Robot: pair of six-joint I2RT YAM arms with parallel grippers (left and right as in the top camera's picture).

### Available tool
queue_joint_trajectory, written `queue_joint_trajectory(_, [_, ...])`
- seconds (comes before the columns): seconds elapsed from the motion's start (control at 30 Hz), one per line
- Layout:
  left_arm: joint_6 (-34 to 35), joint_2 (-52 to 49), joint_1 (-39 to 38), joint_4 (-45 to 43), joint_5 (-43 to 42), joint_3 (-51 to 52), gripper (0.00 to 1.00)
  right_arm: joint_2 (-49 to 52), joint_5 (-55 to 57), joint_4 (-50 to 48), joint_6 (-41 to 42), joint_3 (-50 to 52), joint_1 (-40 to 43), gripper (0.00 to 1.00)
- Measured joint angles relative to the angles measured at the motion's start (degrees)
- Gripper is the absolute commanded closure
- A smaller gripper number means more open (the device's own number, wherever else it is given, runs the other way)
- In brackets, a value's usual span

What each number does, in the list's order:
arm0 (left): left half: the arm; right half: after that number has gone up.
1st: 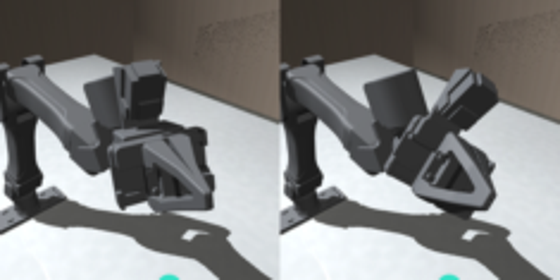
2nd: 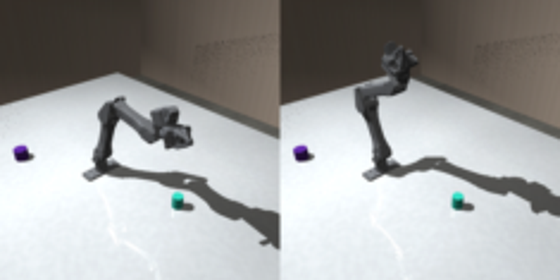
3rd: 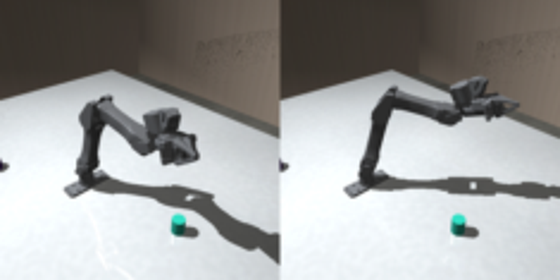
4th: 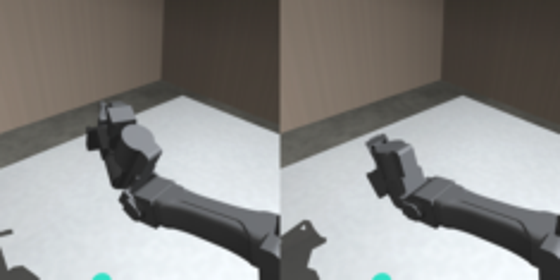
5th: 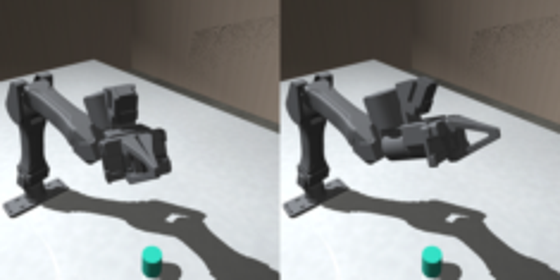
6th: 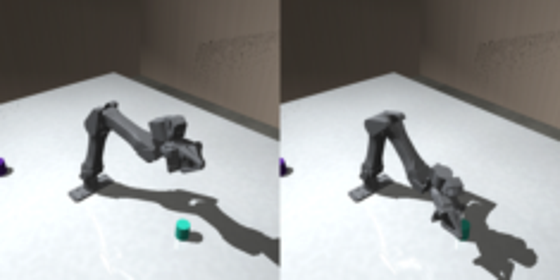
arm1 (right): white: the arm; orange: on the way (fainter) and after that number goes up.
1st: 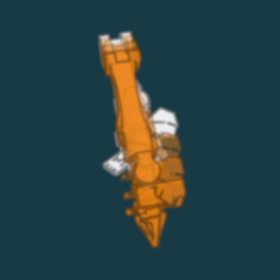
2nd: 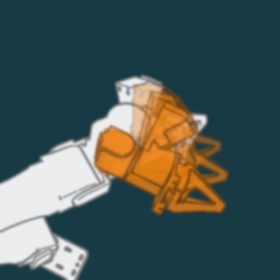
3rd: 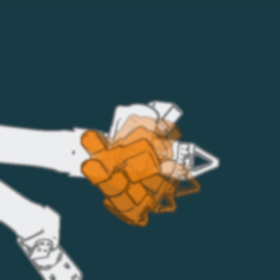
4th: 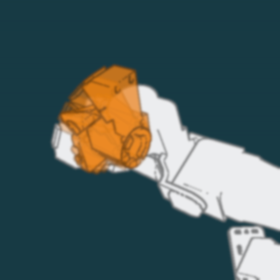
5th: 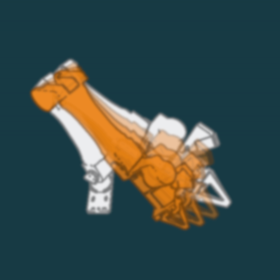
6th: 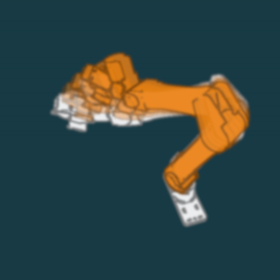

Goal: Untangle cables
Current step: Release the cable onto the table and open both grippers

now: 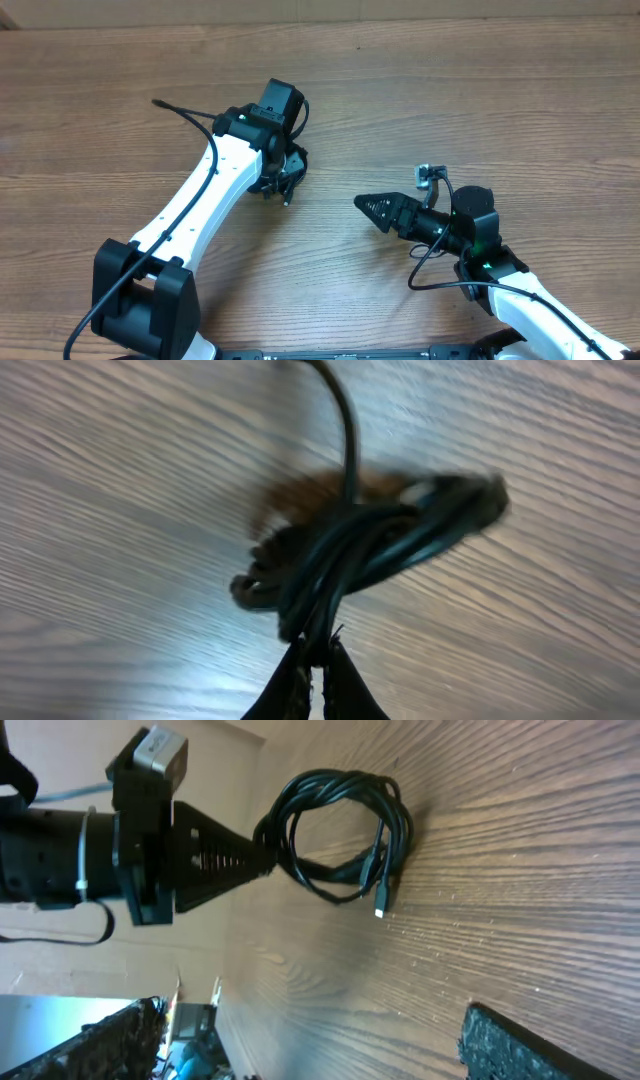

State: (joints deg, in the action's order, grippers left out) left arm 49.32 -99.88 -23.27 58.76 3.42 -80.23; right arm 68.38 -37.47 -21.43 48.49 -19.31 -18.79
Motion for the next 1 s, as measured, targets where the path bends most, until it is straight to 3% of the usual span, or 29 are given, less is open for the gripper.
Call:
queue_joint_trajectory(0.07, [2.1,0.0,0.0,0.0,-3.2,0.0,0.92,0.0,0.5,0.0,-0.1,0.0,0.0,0.07])
queue_joint_trajectory(0.37, [6.1,0.0,0.6,-3.2,-19.6,0.0,0.96,0.0,3.7,5.2,-0.5,0.0,0.0,0.05])
queue_joint_trajectory(0.6, [6.4,0.0,5.1,-10.9,-37.0,0.0,0.96,0.0,6.1,7.1,-0.5,0.0,0.0,0.05])
queue_joint_trajectory(0.63, [6.3,0.0,5.8,-12.3,-39.0,0.0,0.92,0.0,6.4,7.1,-0.5,0.0,0.0,0.05])
queue_joint_trajectory(0.73, [4.3,0.0,7.1,-14.6,-40.3,0.0,0.8,0.0,6.7,7.1,-0.5,0.0,0.0,0.04])
queue_joint_trajectory(0.87, [-0.8,0.0,7.8,-13.0,-35.5,0.0,0.64,0.0,7.6,7.1,-0.5,0.0,0.0,0.02])
queue_joint_trajectory(1.0, [-5.0,0.0,7.8,-10.6,-28.8,0.0,0.61,0.0,8.3,7.1,-0.6,0.0,0.0,0.01])
